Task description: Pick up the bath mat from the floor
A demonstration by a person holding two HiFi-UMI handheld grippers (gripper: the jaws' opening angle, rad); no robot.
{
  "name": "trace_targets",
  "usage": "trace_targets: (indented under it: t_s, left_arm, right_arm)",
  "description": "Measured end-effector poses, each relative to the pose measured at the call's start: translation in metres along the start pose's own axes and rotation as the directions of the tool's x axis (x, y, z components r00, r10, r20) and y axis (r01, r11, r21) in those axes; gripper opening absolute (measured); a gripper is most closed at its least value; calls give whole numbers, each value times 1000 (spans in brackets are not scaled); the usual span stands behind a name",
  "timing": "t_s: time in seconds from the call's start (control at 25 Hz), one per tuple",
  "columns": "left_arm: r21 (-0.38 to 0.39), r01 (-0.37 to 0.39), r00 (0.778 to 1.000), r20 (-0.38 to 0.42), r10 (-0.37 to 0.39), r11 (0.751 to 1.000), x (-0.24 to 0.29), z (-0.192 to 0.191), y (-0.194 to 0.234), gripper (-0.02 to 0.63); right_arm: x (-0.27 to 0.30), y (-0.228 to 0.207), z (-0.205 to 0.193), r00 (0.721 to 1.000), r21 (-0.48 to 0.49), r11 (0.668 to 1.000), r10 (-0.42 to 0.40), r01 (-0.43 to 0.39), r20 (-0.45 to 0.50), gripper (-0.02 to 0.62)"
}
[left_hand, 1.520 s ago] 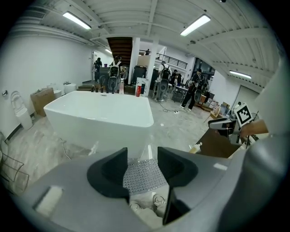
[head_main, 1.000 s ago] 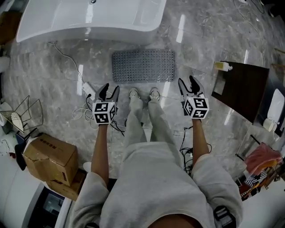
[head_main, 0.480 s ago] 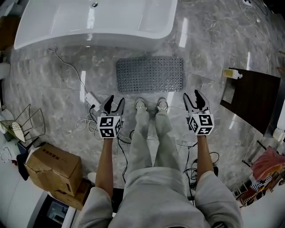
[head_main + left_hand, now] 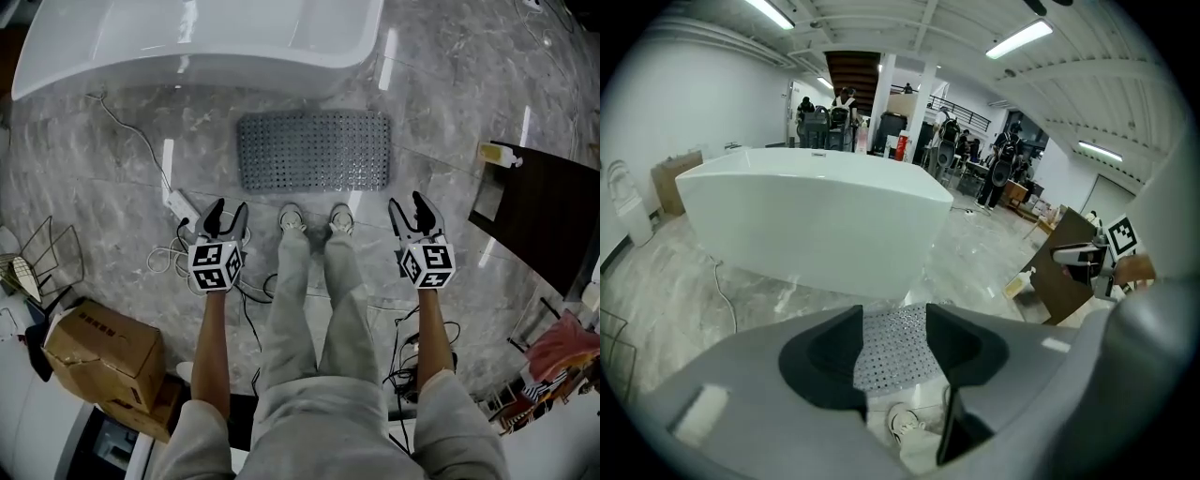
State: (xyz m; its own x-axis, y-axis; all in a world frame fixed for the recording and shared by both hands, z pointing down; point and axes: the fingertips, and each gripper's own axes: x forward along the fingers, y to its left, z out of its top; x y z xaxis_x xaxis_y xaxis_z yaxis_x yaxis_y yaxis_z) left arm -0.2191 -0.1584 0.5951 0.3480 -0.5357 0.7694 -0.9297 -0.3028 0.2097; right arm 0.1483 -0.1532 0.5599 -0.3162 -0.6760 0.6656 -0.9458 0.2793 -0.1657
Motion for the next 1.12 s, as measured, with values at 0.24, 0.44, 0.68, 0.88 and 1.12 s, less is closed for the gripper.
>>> trace_targets:
  t_s: [0.24,0.44,0.68,0.88,1.12]
  left_arm:
    - [-18,-25,1000,-6,25,1000,33,-25,22,215]
    - [6,-21,999,-31,21,1000,60,-52,26,215]
    - [-18,-13,998,-54,12,1000,96,-82,37,216]
    - [-38,-10,997,-83,7,999,122,-108,50,231]
    - [-42,-16,995,-102,11,999,148,-137,68,233]
  right_arm:
    - [29,-14,-43,999,-10,1000,7,-8,-32,242]
    - [49,-25,-78,998,2,1000,6,-6,-60,242]
    - [69,-42,-119,995,32,999,7,-4,-96,242]
    - [84,-58,-152,991,32,999,-3,8,-135,242]
    - [109,-72,-191,985,23,1000,0,4,-172,242]
